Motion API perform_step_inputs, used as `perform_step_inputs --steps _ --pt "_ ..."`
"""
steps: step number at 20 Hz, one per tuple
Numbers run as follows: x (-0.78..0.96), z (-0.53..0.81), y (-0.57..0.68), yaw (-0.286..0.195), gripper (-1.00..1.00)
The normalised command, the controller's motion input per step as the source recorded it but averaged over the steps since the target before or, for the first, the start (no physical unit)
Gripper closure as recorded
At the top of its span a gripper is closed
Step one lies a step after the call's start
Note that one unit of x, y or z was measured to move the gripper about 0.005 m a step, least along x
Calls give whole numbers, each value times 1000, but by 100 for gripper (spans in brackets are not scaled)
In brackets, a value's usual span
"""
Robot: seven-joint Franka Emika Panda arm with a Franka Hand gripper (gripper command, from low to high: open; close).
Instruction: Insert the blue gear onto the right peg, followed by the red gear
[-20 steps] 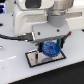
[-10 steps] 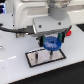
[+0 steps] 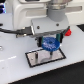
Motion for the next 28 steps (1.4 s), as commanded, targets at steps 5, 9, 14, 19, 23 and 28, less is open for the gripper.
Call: perform_step_inputs --steps 5,9,14,19,23,28 --pt "159 -34 -7 0 100" --pt "240 22 40 0 100" --pt "111 124 37 0 100" --pt "142 382 225 0 100" --pt "165 112 -3 0 100" --pt "85 -57 -68 0 100"
